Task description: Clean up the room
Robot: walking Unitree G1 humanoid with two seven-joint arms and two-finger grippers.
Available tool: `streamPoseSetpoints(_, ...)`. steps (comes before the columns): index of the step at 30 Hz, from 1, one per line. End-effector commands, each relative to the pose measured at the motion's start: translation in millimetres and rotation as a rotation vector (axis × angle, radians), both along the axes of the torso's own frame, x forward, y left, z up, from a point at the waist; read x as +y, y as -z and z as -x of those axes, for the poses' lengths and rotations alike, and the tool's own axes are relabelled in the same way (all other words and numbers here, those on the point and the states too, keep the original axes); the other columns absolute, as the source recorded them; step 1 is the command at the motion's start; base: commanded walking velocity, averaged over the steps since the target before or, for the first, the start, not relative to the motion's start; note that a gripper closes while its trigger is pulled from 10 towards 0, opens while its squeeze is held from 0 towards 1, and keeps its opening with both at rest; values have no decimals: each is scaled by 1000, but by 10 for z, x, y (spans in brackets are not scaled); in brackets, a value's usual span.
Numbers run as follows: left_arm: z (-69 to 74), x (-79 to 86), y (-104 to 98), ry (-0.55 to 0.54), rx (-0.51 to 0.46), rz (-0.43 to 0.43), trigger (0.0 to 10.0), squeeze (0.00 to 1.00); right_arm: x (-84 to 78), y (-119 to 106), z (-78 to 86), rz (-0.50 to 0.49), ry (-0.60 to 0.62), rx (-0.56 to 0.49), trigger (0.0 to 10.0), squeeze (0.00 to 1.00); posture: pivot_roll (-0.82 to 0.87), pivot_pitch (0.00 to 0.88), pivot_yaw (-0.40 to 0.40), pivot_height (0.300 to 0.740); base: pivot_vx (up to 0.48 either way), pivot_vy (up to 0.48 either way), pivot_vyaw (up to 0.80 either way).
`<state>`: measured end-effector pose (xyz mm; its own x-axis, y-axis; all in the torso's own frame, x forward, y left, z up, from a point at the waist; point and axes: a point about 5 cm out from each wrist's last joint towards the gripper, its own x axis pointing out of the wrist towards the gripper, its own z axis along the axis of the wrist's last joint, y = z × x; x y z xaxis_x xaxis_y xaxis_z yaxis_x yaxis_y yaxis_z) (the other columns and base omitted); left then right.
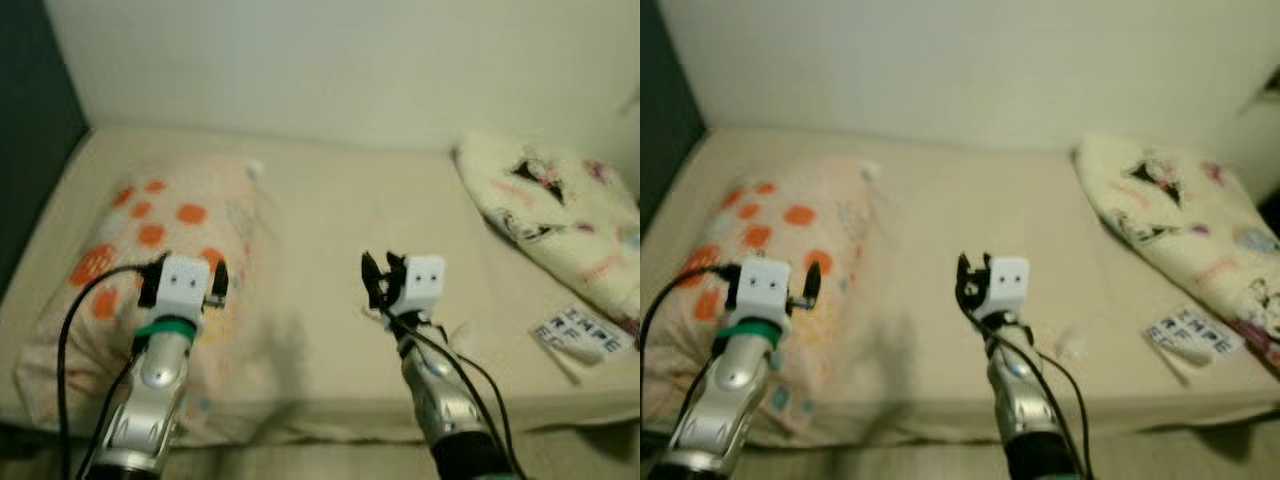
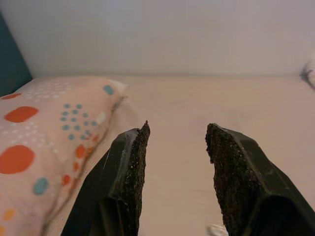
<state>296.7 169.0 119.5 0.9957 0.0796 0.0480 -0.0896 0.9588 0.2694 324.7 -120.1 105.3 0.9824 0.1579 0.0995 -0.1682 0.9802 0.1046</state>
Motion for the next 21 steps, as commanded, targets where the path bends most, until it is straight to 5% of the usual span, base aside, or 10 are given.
streamPoseSetpoints(1, 15, -38, 52, 8, 14, 1, 10000, 0, -59, 85, 34, -3, 19, 32, 10000, 0, 120, 33, -46, 740, 0, -322, 0)
streamPoseSetpoints(21, 2, -25, 51, -4, 7, 0, 10000, 0, -51, 94, 37, -7, 13, 35, 10000, 0, 123, 37, -46, 740, 0, -316, 0)
